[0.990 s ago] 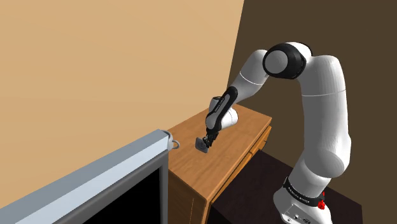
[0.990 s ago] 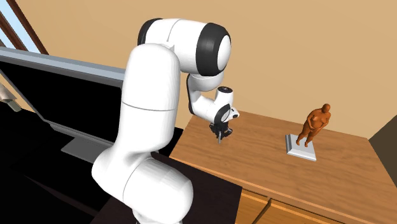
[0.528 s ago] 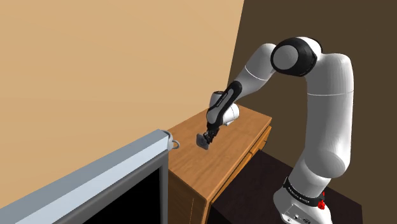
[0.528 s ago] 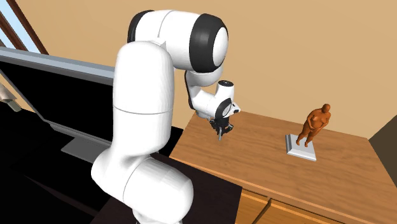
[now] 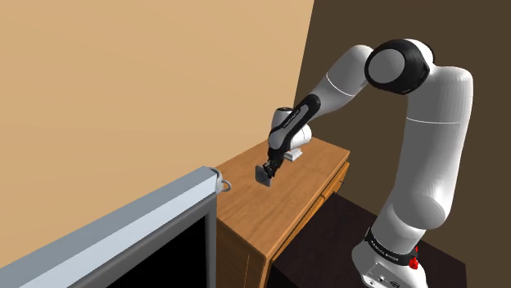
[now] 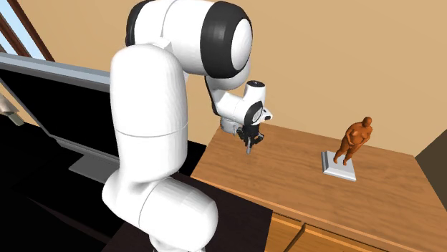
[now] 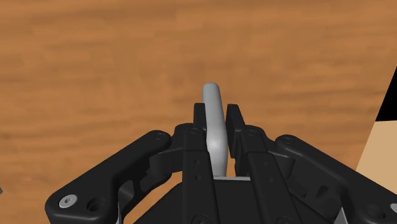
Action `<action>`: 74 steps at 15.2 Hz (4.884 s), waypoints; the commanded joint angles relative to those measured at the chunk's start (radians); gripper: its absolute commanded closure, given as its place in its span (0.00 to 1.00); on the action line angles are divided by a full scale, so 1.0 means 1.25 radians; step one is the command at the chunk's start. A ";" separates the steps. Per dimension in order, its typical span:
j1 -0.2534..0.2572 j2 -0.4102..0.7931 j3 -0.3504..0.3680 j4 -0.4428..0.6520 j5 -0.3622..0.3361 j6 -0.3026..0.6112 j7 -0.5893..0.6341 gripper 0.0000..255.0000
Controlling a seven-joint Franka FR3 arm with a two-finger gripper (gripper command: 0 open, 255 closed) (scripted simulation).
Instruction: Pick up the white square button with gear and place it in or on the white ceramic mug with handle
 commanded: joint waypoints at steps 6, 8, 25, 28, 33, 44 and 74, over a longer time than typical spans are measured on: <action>0.008 -0.072 -0.010 0.002 -0.022 -0.073 0.017 1.00; 0.009 -0.092 -0.012 0.003 -0.028 -0.094 0.022 1.00; 0.071 -0.030 0.030 0.240 -0.043 -0.268 0.141 1.00; 0.091 0.028 0.042 0.338 -0.044 -0.308 0.176 1.00; 0.123 0.138 0.058 0.525 -0.047 -0.387 0.227 1.00; 0.142 0.260 0.066 0.644 -0.047 -0.383 0.256 1.00; 0.143 0.267 0.066 0.633 -0.047 -0.365 0.257 0.00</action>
